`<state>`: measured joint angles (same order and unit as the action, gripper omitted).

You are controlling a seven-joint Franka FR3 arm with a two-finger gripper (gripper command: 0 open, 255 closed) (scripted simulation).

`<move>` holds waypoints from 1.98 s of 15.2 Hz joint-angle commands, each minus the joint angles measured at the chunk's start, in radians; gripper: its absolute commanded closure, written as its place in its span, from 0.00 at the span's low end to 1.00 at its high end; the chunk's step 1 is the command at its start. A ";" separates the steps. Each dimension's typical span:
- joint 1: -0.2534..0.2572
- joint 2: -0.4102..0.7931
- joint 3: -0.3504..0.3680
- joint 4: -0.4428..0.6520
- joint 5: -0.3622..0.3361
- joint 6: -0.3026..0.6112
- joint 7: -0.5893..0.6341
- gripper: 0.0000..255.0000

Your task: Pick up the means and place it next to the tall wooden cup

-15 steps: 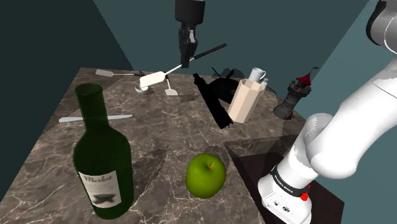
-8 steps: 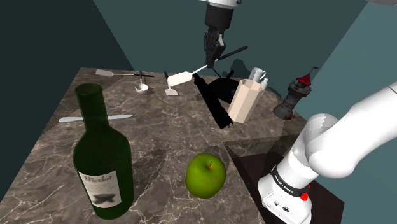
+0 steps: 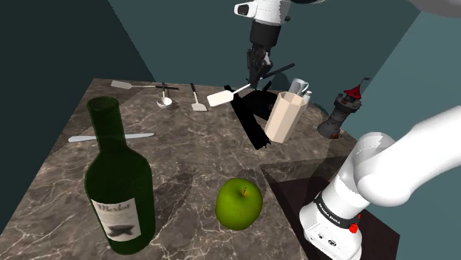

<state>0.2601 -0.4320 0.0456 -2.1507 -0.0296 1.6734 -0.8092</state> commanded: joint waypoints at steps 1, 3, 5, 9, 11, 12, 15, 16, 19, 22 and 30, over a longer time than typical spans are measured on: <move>0.000 -0.004 -0.001 -0.031 -0.001 0.028 -0.001 1.00; 0.000 -0.005 -0.001 -0.059 -0.001 0.054 0.000 1.00; 0.000 -0.004 -0.001 -0.085 -0.001 0.081 0.001 1.00; 0.000 -0.002 -0.001 -0.137 -0.001 0.135 0.004 1.00; 0.000 0.001 0.000 -0.161 -0.001 0.163 0.005 1.00; 0.000 0.003 0.000 -0.173 -0.001 0.177 0.005 1.00; 0.000 0.010 0.000 -0.208 -0.002 0.218 0.007 1.00; 0.000 0.013 0.000 -0.219 -0.002 0.232 0.008 1.00; 0.000 0.022 0.001 -0.252 -0.003 0.274 0.010 1.00; 0.000 0.034 0.001 -0.283 -0.004 0.317 0.012 1.00; -0.001 0.078 0.003 -0.357 -0.007 0.435 0.019 1.00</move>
<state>0.2593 -0.3589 0.0488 -2.4976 -0.0360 2.0928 -0.7908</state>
